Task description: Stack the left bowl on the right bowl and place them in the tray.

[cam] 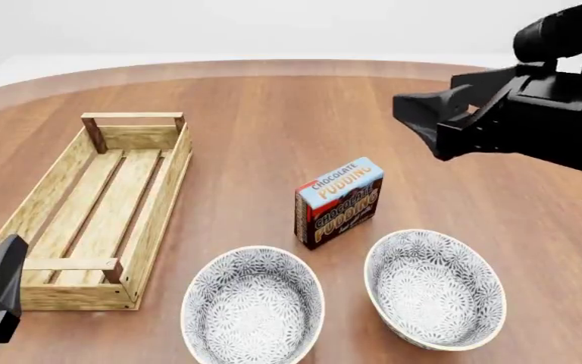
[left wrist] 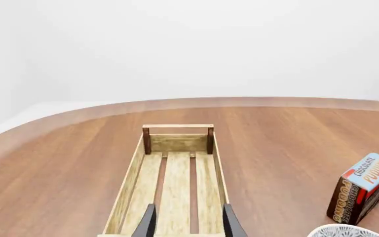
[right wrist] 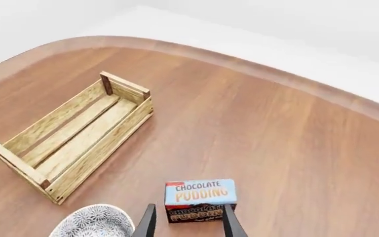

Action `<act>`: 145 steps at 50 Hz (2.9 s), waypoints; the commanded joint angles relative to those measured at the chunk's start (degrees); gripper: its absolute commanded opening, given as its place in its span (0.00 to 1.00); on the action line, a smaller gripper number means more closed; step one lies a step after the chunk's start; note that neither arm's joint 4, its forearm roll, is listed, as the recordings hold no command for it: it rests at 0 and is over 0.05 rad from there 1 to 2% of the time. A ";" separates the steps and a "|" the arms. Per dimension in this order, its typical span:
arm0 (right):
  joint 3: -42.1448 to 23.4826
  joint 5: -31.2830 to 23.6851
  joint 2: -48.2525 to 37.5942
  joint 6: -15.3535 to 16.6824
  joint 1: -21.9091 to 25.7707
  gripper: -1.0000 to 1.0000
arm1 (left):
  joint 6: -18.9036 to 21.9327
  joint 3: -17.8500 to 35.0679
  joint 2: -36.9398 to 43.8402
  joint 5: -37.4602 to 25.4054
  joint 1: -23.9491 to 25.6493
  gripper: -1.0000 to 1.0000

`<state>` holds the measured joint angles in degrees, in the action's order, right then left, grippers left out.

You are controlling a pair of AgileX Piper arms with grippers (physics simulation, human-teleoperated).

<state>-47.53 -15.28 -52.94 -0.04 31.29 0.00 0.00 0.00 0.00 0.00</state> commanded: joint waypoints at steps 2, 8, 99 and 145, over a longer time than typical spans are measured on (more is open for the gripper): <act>-6.70 -4.78 -11.70 -1.86 7.25 1.00 | 0.00 0.00 0.00 0.00 0.00 1.00; -8.56 -7.44 -14.58 -2.96 8.52 1.00 | 0.00 0.00 0.00 0.00 0.00 1.00; -3.59 -2.99 -37.85 -17.06 15.43 1.00 | 0.00 0.00 0.00 0.00 0.00 1.00; -2.46 0.89 -44.04 -20.26 18.03 1.00 | 0.00 0.00 0.00 0.00 0.00 1.00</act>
<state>-50.40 -15.31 -95.92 -19.45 48.78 0.00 0.00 0.00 0.00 0.00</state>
